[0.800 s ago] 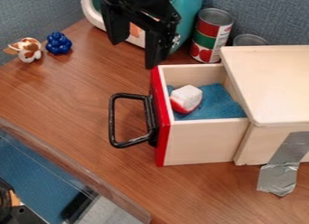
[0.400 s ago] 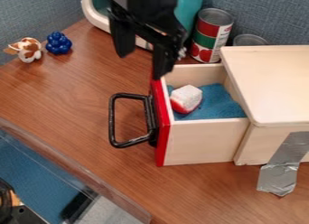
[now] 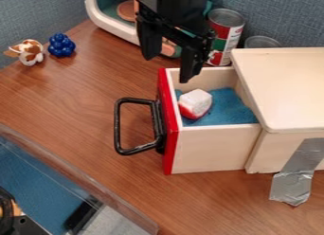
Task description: Put the sushi near the grapes
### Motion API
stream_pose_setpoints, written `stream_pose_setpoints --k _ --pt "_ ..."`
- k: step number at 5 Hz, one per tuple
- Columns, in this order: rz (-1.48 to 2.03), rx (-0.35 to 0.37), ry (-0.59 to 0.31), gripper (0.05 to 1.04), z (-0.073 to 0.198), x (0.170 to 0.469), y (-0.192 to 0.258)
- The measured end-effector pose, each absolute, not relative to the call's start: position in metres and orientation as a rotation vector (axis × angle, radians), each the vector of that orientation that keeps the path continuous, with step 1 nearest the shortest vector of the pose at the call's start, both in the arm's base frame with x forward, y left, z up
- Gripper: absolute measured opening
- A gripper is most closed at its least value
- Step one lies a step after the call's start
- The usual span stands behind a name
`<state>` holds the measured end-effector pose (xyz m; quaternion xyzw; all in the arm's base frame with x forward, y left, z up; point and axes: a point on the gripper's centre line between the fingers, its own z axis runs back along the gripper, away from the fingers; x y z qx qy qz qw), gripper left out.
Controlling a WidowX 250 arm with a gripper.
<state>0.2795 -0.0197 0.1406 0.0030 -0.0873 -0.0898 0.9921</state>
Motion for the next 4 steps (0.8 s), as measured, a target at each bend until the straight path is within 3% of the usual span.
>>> stream_pose_setpoints --k 2,4 --pt "-0.2 0.0 -0.171 1.0 0.128 0.3 -0.031" --pt "-0.236 0.045 -0.158 1.0 0.108 0.309 -0.034"
